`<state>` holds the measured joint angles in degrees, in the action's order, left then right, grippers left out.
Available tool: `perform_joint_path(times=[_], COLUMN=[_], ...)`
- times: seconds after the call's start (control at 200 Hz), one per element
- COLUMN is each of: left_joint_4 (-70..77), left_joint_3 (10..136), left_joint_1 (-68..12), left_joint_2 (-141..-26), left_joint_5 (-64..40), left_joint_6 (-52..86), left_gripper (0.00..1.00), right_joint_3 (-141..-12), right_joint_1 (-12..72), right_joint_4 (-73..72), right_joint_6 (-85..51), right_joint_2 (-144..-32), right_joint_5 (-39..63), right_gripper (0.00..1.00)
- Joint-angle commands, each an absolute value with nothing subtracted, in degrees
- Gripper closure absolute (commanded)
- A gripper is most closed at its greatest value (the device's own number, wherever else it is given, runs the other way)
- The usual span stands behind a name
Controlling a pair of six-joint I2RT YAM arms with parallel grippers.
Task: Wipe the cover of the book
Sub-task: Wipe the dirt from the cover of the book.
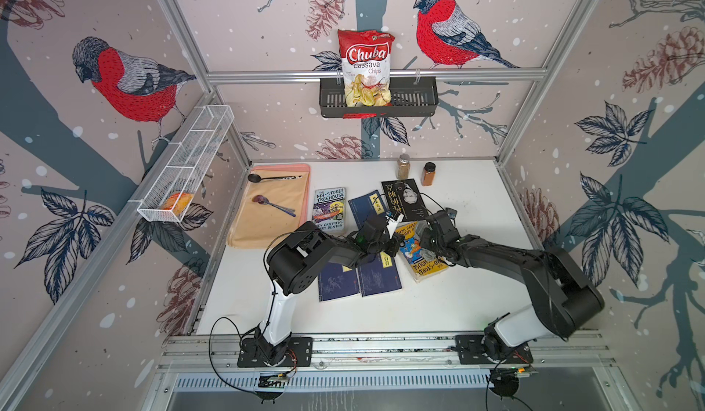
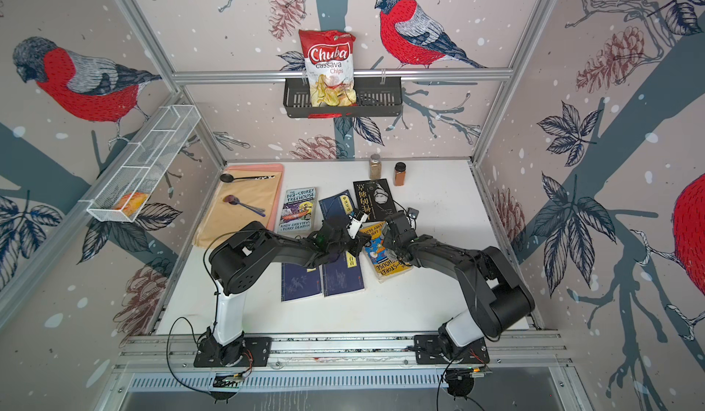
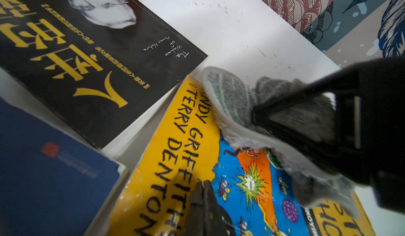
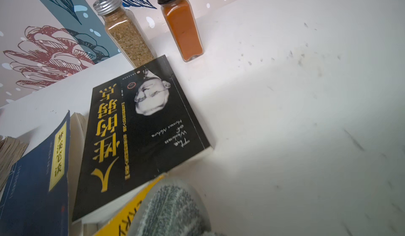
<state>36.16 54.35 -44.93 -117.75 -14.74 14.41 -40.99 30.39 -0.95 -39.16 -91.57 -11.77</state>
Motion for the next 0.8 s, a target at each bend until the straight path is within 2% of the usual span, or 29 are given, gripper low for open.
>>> perform_joint_path(times=[0.0, 0.17, 0.52, 0.795], left_joint_4=[19.13, 19.74, 18.34, 17.48], left_joint_3=[53.11, 52.24, 54.54, 56.33], left_joint_1=[-45.13, -45.18, -45.18, -45.18], left_joint_2=[-119.14, -118.56, -119.79, -119.15], left_joint_5=[-12.92, -12.59, -12.00, -11.02], left_joint_6=[13.52, 13.70, 12.23, 11.47], left_gripper=[1.00, 1.00, 1.00, 1.00], right_joint_3=[-42.90, -42.61, -32.78, -33.00], right_joint_1=[29.25, 28.60, 27.91, 25.40], right_joint_4=[4.44, 5.24, 9.42, 11.95], right_joint_6=[-34.88, -33.59, -35.33, -33.56], right_joint_2=[-97.81, -98.40, -88.65, -81.61], right_joint_5=[-7.48, -6.84, -5.71, -5.56], right_gripper=[0.95, 0.95, 0.95, 0.95])
